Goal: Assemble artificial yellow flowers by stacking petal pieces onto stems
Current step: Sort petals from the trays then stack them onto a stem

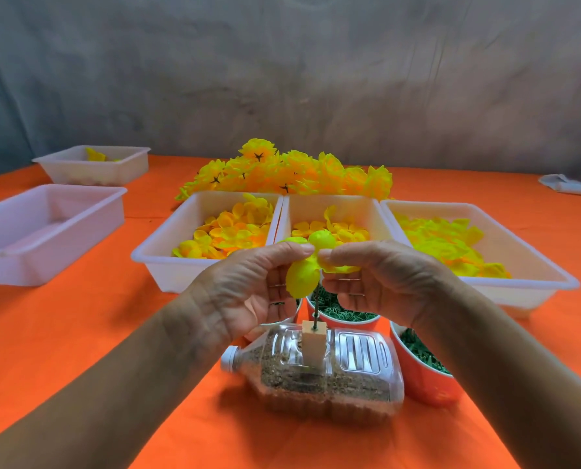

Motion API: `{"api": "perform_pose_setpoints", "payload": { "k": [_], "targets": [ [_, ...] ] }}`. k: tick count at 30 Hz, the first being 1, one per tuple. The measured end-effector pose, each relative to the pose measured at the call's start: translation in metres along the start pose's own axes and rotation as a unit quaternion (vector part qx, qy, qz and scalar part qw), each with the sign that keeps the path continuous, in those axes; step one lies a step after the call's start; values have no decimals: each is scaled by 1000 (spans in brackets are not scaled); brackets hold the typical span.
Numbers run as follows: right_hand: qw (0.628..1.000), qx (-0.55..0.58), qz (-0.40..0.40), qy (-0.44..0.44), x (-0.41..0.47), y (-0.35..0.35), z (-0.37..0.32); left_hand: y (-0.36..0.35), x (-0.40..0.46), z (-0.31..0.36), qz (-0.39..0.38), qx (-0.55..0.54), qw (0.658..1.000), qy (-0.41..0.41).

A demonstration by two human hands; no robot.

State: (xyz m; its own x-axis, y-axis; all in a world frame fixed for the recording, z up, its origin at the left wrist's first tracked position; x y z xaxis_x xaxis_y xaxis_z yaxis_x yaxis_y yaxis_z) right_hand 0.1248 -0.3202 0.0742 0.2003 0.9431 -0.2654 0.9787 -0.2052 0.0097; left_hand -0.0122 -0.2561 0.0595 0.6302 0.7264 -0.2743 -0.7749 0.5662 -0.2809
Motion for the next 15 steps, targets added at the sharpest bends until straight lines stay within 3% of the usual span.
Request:
{"api": "perform_pose_setpoints", "payload": {
  "k": [15],
  "targets": [
    [1000,7,9,-26,2,-2,7,0,6,-10,7,15,1000,26]
  ]
}}
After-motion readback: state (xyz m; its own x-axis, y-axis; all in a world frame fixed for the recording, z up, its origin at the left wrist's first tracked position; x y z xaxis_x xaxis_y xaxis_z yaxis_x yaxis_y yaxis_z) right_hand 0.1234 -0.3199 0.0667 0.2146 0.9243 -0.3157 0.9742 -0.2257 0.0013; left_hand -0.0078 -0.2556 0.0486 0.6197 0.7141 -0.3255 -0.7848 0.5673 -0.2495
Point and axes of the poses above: each hand's wrist, its own x-axis towards the middle knuckle, its own y-axis out of the back of the hand, z = x × y, the point moved 2 cm from there along x, towards the middle knuckle, and after that the axes turned 2 degrees about -x, right-handed, at the moved point
